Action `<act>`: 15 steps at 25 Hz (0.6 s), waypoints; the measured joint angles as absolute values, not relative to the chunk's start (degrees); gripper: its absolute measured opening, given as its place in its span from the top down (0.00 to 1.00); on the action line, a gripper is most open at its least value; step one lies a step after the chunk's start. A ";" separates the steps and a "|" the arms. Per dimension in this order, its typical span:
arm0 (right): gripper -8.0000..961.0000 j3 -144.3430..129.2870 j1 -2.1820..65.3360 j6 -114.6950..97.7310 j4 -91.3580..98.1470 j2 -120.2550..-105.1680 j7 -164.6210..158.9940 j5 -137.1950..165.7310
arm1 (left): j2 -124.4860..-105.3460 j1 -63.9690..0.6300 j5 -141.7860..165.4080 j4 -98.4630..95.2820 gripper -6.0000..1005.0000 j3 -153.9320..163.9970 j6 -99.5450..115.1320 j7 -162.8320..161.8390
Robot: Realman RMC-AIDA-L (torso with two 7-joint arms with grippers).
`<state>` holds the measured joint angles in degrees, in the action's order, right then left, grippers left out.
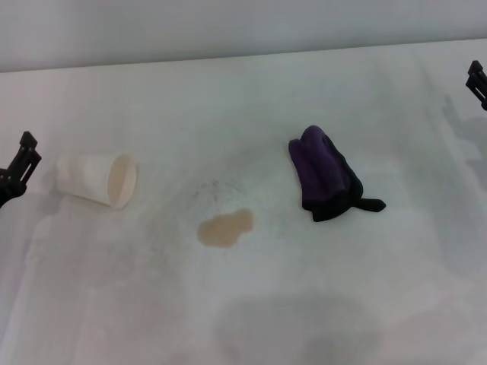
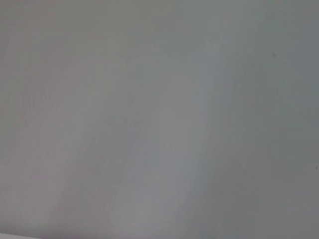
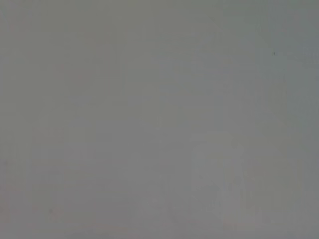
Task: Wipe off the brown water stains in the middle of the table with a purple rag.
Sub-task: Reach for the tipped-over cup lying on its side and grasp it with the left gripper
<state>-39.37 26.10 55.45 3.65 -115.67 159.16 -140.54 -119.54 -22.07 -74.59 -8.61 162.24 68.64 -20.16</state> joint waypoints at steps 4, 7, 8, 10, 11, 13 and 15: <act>0.11 -39.38 26.00 55.62 3.67 -115.77 158.96 -140.54 | -119.53 -22.06 -74.57 -8.62 0.14 162.24 68.71 -20.14; 0.11 -39.38 25.77 55.95 3.54 -115.78 158.87 -140.54 | -119.47 -22.02 -74.62 -8.61 0.14 162.25 69.34 -20.13; 0.11 -39.38 25.70 56.01 3.51 -115.79 158.84 -140.54 | -119.45 -22.00 -74.63 -8.58 0.14 162.24 69.42 -20.13; 0.11 -39.38 25.60 56.04 3.49 -115.80 158.72 -140.54 | -119.40 -21.98 -74.68 -8.44 0.14 162.18 69.53 -20.12; 0.11 -39.38 25.59 56.09 3.50 -115.81 158.69 -140.54 | -119.37 -21.95 -74.94 -8.28 0.14 161.91 69.54 -20.13; 0.11 -39.37 25.58 56.19 3.50 -115.82 158.67 -140.54 | -119.28 -21.87 -75.76 -8.14 0.14 161.36 69.61 -20.23; 0.11 -39.37 25.73 56.24 3.51 -115.83 158.65 -140.54 | -119.12 -21.83 -76.54 -7.93 0.14 160.94 69.90 -20.39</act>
